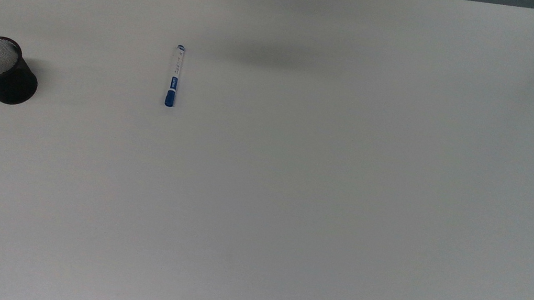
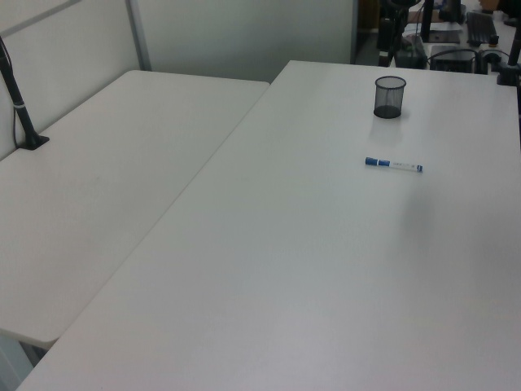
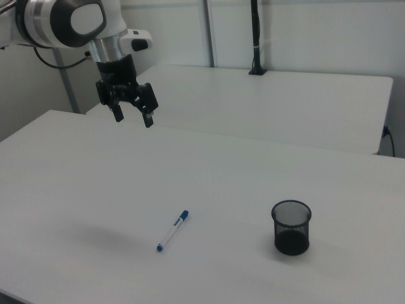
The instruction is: Insert the marker
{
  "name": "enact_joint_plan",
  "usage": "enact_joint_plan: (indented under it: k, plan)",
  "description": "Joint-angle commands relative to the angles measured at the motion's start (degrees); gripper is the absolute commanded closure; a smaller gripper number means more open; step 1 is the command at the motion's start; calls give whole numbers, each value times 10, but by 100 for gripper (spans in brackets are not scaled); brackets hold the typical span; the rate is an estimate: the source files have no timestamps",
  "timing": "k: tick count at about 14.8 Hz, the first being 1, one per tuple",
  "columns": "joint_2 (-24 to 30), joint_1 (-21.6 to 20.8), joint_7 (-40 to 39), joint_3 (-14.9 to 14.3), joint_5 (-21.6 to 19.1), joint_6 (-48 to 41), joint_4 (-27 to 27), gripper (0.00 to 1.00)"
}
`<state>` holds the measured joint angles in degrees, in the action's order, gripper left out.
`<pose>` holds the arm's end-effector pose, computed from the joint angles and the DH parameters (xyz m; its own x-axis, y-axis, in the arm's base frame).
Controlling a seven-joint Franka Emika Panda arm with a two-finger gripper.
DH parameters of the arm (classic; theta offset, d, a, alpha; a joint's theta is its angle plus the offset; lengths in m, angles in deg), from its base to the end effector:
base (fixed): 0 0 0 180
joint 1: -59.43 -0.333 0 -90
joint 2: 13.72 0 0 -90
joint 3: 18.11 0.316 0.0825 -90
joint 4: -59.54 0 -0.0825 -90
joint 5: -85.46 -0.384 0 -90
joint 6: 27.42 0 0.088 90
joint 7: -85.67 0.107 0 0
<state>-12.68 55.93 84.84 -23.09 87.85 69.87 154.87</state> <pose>0.5591 -0.0188 0.6018 0.9987 -0.0061 0.0516 -0.0082 -0.9991 0.0408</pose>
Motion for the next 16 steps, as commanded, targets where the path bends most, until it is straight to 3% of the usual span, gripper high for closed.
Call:
enact_joint_plan:
  k: [1, 16]
  plan:
    - [8, 4, -16, 12, -6, 6, 14, 0]
    - [11, 25, -22, 24, -8, 6, 14, 0]
